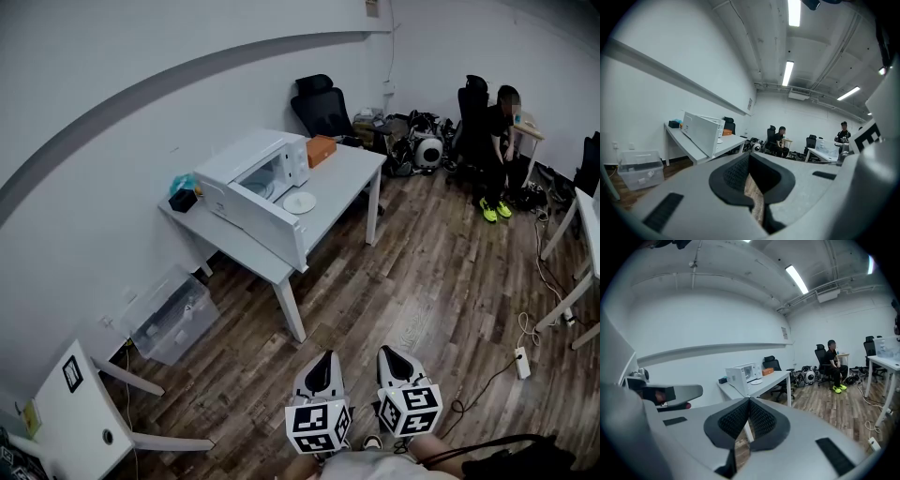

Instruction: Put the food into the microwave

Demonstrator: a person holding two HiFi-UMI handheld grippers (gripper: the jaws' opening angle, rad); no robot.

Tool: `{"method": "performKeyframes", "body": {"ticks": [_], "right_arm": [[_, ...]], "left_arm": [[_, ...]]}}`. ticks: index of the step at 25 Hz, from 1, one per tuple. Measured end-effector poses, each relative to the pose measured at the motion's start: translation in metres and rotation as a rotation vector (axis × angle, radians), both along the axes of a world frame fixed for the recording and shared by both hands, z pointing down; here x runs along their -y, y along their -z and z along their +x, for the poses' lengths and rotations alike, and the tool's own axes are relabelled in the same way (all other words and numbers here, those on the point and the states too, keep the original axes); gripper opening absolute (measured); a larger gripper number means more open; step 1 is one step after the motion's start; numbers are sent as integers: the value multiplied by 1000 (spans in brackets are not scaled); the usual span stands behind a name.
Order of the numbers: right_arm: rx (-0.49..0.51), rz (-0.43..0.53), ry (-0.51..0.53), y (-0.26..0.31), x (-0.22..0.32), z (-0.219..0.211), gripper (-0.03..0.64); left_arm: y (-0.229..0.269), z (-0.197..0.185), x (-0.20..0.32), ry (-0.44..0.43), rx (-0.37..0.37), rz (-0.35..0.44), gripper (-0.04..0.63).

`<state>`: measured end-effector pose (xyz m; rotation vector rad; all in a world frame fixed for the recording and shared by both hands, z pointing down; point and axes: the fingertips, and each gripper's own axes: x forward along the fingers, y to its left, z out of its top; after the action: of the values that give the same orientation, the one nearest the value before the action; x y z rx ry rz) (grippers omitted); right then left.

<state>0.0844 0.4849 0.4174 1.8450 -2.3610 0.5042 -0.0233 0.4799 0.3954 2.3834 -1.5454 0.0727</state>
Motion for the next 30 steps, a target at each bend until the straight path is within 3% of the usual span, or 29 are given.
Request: {"method": "performKeyframes", "body": {"ticks": [15, 30], "right_arm": [[2, -24, -47, -9, 33, 1, 17], [13, 0, -6, -5, 122, 37, 17]], "left_arm": [[-8, 2, 38, -62, 25, -1, 2], [-5, 34, 122, -12, 39, 16, 2]]}}
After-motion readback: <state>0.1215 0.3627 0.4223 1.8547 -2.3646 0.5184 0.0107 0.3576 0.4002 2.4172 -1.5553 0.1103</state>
